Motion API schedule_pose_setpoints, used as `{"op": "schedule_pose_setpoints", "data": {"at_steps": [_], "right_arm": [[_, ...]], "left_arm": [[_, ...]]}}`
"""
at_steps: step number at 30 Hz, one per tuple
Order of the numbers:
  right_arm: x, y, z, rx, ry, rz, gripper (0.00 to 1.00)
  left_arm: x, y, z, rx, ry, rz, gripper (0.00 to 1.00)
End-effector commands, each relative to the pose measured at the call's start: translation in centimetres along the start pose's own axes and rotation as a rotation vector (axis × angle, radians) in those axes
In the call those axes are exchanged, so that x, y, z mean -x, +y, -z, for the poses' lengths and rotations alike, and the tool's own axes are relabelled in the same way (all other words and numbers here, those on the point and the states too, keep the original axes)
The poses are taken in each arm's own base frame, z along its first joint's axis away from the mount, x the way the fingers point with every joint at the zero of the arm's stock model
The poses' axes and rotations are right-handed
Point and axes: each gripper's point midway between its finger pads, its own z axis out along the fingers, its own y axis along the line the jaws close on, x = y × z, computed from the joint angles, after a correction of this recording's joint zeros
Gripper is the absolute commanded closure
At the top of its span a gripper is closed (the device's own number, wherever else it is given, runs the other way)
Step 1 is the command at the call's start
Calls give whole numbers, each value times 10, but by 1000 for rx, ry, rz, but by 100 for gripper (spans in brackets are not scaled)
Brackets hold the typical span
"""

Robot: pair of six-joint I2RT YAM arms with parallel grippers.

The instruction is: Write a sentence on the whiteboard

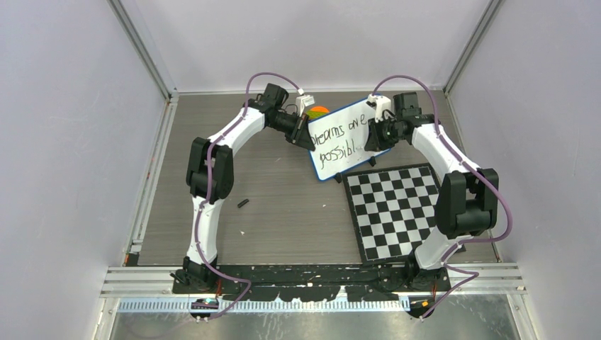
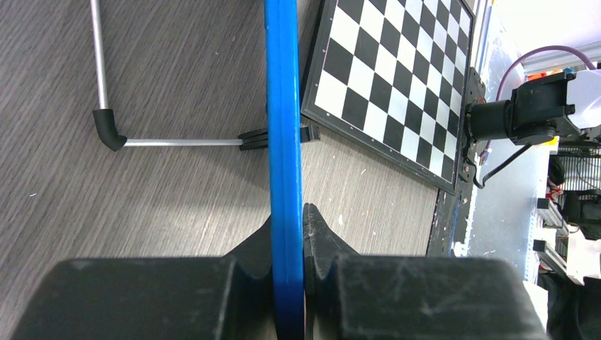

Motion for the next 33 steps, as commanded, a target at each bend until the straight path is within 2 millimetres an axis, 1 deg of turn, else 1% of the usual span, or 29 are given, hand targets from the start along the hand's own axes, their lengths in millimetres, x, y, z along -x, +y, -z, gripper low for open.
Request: {"op": "schedule_pose_setpoints", "data": {"at_steps": [1,6,9,14,20,26,33], "right_arm": [[30,3,24,-8,-83,53,100],[34,3,26,-15,-93,59,100],[32,-1,20,-23,-81,55,100],[35,-5,12,-23,-87,40,100],[40,-10,6,-30,-87,37,100],[38,-18,0,-58,-71,38,100],[43,-30,4,-94,-79,33,100]], "left_arm": [[-7,0,-9,-3,28,-7,100],[-6,-1,-9,-4,27,-8,100],[-5,-1,-9,-4,25,-9,100],[-6,0,-9,-3,28,-6,100],[-6,0,-9,-2,28,-7,100],[-6,1,-10,-4,28,-7,100],[-7,0,-9,-3,30,-7,100]]}}
